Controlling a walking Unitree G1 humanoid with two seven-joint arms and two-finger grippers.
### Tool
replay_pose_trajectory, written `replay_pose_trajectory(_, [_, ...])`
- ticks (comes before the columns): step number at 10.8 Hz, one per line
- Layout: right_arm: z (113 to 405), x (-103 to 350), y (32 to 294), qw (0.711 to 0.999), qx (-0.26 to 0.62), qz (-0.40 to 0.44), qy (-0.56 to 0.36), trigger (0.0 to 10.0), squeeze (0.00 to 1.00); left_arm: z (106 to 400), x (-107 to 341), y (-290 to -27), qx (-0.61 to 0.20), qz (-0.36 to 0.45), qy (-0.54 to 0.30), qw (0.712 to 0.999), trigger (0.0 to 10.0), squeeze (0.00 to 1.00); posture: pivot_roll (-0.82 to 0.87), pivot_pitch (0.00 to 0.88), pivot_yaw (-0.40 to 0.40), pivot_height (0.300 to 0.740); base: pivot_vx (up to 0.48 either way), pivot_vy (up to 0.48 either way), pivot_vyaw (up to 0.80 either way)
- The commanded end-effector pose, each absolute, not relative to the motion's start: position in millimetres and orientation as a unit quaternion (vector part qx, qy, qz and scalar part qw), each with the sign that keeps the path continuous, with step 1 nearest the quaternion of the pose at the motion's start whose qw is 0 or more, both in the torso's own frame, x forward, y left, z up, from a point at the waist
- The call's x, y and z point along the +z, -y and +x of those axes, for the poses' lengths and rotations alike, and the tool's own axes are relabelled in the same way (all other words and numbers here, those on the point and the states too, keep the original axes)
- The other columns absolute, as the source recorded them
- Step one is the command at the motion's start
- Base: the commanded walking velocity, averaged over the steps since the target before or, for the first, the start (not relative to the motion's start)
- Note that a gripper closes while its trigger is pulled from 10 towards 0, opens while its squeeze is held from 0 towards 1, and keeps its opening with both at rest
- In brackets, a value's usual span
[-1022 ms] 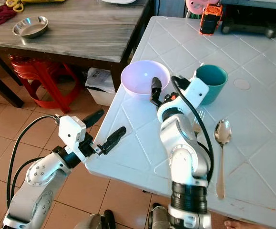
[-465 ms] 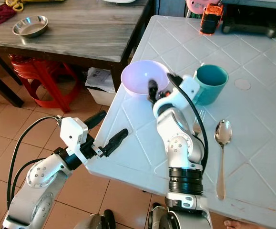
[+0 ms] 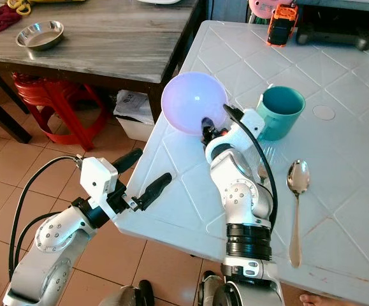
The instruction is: Setting the table
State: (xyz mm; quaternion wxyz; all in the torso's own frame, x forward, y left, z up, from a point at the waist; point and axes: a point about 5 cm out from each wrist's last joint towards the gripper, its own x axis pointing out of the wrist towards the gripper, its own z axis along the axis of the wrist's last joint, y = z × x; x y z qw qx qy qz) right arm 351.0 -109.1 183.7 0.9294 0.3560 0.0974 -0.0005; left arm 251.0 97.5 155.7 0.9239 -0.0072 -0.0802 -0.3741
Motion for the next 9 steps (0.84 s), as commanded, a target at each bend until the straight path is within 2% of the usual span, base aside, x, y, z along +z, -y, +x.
replay_pose_trajectory(1, [351,181,102,0.923,0.004,0.368,-0.11,0.0,0.0,248,153,-99,-0.376,-0.002,0.077,0.923,10.0,0.0,-0.15,0.233,0.055,0.74,0.0,0.0,0.0])
replay_pose_trajectory(9, [353,174,116,0.926,-0.018,0.361,-0.109,0.0,0.0,253,144,-101,-0.37,-0.001,0.08,0.926,10.0,0.0,-0.14,0.227,0.052,0.74,0.0,0.0,0.0])
